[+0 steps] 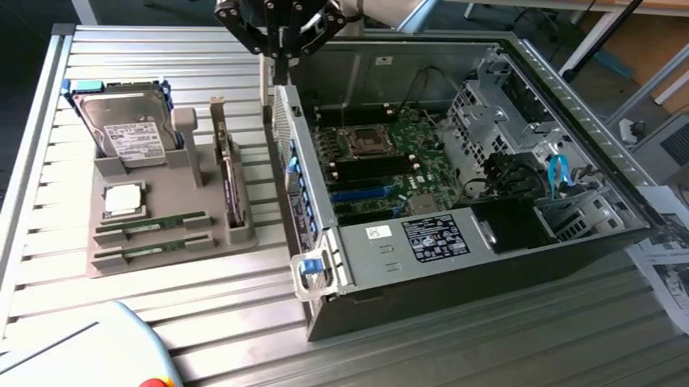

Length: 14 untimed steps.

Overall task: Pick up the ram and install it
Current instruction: 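Reach for the ram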

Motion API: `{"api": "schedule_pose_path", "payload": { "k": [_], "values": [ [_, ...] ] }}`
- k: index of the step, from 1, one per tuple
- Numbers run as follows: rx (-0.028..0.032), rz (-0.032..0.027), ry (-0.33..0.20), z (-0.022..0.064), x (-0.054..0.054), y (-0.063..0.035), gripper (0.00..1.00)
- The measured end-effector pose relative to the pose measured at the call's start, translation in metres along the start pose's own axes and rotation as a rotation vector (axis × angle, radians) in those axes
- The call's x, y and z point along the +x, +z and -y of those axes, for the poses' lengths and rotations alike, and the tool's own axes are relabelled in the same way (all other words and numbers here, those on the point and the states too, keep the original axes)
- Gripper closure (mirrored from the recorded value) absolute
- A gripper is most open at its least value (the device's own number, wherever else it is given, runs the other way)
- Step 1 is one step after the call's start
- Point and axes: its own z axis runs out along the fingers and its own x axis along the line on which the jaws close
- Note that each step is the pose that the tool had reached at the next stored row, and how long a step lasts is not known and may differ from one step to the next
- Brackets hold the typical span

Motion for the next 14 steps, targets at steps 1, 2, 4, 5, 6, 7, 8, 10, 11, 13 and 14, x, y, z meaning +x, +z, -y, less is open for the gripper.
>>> {"api": "schedule_pose_path", "payload": {
  "k": [1, 2, 4, 5, 6, 7, 8, 10, 11, 13, 14],
  "values": [
    [0.0001, -0.0002, 0.000, 0.0007, 0.010, -0.0002, 0.89],
    [0.0001, -0.0001, 0.000, 0.0012, 0.016, -0.0002, 0.89],
    [-0.0001, 0.0001, 0.000, 0.0022, 0.029, -0.0003, 0.89],
    [0.0001, -0.0001, 0.000, 0.0025, 0.033, -0.0004, 0.89],
    [0.0001, -0.0001, 0.000, 0.0029, 0.039, -0.0005, 0.89],
    [0.0001, -0.0001, 0.000, 0.0033, 0.044, -0.0006, 0.89],
    [0.0000, 0.0000, 0.000, 0.0037, 0.049, -0.0006, 0.89],
    [0.0001, -0.0001, 0.000, 0.0045, 0.060, -0.0008, 0.89],
    [0.0001, -0.0001, 0.000, 0.0048, 0.064, -0.0008, 0.89],
    [0.0000, 0.0000, 0.000, 0.0061, 0.081, -0.0010, 0.89],
    [0.0000, 0.0000, 0.000, 0.0069, 0.091, -0.0011, 0.89]
  ]
}}
